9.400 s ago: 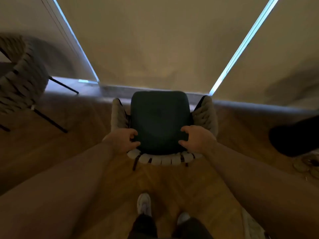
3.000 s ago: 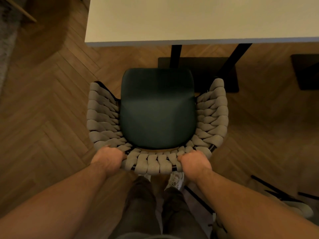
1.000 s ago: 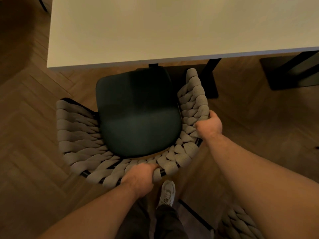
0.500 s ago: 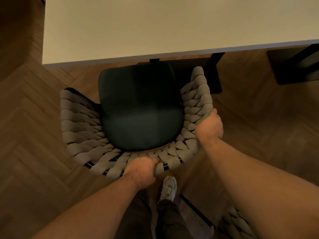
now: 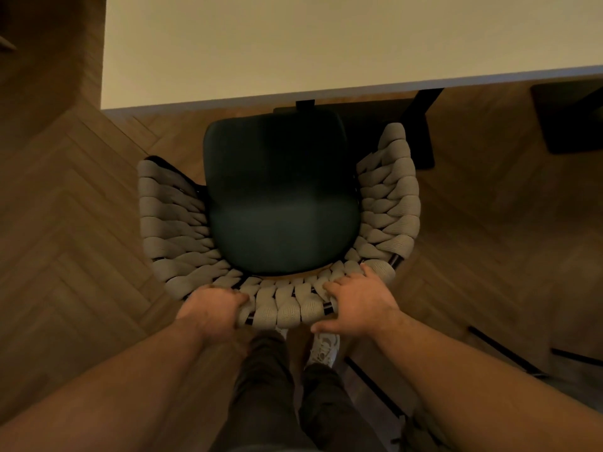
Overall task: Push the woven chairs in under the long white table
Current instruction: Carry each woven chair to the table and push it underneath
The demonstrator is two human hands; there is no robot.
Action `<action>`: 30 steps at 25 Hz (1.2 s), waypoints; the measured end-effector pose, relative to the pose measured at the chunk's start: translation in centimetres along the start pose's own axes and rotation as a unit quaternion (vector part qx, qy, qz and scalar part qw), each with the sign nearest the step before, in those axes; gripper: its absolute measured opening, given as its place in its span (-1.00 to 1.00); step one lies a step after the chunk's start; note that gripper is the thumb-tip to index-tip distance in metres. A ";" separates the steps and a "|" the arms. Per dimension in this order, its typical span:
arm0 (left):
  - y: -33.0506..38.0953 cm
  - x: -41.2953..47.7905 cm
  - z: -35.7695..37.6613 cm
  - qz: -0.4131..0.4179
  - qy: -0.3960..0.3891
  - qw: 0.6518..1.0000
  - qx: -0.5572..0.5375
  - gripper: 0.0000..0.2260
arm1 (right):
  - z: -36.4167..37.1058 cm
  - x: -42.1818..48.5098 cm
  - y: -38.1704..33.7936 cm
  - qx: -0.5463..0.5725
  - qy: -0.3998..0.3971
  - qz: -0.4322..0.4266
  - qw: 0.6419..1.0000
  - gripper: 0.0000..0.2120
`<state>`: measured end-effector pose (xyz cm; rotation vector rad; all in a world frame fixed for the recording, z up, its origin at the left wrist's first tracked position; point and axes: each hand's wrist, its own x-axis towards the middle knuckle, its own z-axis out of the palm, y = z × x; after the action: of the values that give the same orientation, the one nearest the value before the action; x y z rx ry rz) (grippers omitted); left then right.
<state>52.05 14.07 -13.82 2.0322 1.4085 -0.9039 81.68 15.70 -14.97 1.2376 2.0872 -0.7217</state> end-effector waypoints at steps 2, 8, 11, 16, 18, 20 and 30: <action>-0.4 0.1 0.0 0.003 -0.014 1.000 -0.009 -0.56 | -0.3 0.5 0.4 -0.050 -0.013 0.007 0.999 -0.24; -1.3 0.9 0.0 0.001 -0.014 1.000 -0.012 -0.56 | -0.6 1.2 0.1 -0.098 0.024 0.036 0.994 -0.68; -2.2 1.8 -0.8 -0.004 -0.006 1.000 -0.003 -0.57 | -1.3 2.0 0.2 -0.088 0.033 0.052 0.994 -0.69; -3.8 3.5 -2.9 -0.008 0.016 1.000 0.024 -0.61 | -3.4 3.8 0.3 -0.071 0.038 0.067 0.995 -0.75; -4.4 4.2 -3.8 -0.013 0.020 0.999 0.025 -0.59 | -4.3 4.7 0.6 -0.064 0.039 0.077 0.994 -0.80; -4.9 5.1 -4.6 -0.015 0.028 0.999 0.021 -0.58 | -5.4 5.5 1.0 -0.070 0.041 0.083 0.993 -0.83; -6.9 8.5 -7.8 -0.015 0.013 0.999 0.034 -0.61 | -9.5 8.1 2.4 -0.077 0.035 0.087 0.993 -0.83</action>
<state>49.47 27.20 -15.36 2.0856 1.4435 -0.9542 78.64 28.05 -14.88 1.3532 2.0174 -0.4375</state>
